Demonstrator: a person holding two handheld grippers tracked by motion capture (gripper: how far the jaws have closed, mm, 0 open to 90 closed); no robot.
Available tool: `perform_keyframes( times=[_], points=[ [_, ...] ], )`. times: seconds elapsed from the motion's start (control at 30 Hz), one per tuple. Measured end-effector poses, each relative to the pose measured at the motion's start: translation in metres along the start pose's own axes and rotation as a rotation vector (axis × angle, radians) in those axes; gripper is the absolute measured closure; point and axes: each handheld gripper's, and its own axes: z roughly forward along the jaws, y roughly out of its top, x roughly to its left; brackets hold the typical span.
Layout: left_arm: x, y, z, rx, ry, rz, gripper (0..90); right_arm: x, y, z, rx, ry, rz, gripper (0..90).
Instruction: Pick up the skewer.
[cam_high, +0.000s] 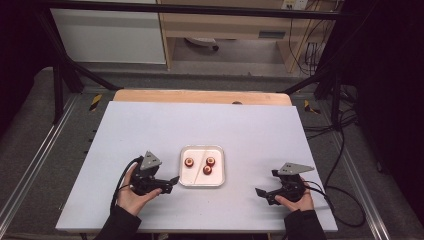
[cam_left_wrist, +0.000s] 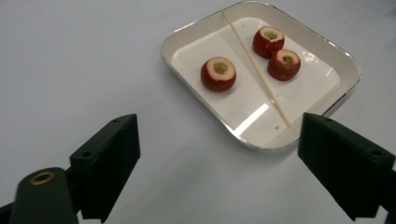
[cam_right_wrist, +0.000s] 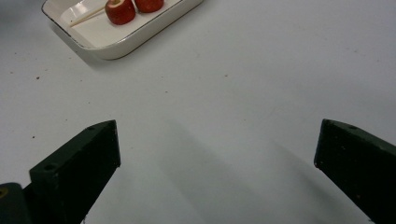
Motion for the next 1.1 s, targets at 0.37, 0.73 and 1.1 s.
perform_keyframes(
  times=[0.37,0.73,1.1],
  points=[
    [-0.020,0.020,0.028,0.050,0.021,-0.030,35.1,0.000,0.000,0.002,0.005,-0.002,-0.001,0.9],
    [-0.042,0.034,0.053,0.134,0.026,-0.026,58.3,0.000,0.000,0.002,0.006,0.000,-0.001,0.9],
    [-0.052,0.040,0.075,0.177,0.036,-0.024,75.6,0.000,0.000,0.002,0.007,0.003,0.000,1.0]
  ],
)
